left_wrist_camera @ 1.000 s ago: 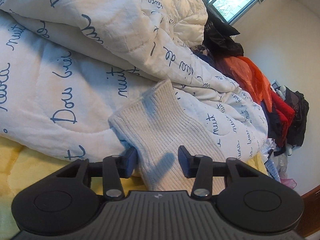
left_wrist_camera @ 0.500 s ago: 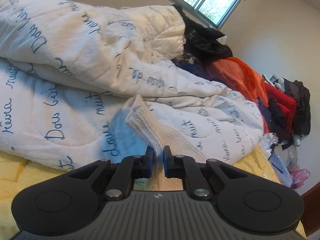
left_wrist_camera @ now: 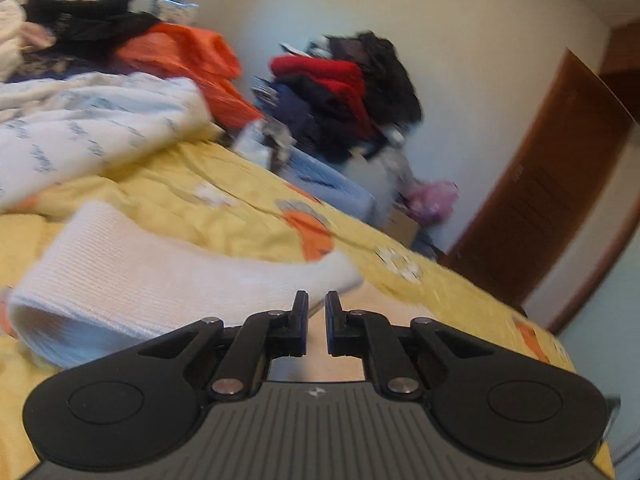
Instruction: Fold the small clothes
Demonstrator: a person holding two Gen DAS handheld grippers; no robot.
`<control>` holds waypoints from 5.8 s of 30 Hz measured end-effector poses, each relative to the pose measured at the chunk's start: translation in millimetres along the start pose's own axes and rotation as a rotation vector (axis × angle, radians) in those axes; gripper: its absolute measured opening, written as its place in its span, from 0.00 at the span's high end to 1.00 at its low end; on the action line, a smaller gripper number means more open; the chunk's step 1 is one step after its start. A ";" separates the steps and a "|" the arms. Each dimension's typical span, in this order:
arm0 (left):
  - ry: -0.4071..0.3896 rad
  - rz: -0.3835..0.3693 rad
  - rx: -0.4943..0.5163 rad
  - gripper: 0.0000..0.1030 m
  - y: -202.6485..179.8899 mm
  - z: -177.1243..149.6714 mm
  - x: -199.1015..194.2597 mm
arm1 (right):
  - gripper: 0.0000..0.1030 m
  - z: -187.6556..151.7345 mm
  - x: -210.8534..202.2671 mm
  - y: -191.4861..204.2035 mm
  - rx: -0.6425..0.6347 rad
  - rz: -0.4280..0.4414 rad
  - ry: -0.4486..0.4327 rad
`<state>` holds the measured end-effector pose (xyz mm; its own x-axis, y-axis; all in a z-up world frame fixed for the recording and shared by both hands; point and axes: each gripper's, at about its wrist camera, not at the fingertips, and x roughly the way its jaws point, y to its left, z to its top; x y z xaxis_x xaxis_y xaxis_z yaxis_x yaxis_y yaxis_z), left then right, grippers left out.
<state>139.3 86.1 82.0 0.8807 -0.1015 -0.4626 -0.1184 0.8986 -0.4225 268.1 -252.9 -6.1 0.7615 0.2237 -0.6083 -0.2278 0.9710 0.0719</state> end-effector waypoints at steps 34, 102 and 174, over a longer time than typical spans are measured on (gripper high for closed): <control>0.106 0.016 0.120 0.10 29.7 -92.2 -15.9 | 0.20 56.4 2.0 110.9 0.255 0.543 0.175; 0.100 0.004 0.089 0.08 33.3 -92.1 -16.0 | 0.90 47.2 -33.6 20.7 0.236 0.320 0.056; 0.030 0.001 0.427 0.07 -48.3 -28.3 28.0 | 0.52 23.9 -69.5 -29.7 0.120 0.052 -0.100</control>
<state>156.7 27.8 67.4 0.8664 -0.1075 -0.4877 0.0871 0.9941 -0.0643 236.4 -295.3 53.0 0.8086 0.2751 -0.5200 -0.1985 0.9597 0.1991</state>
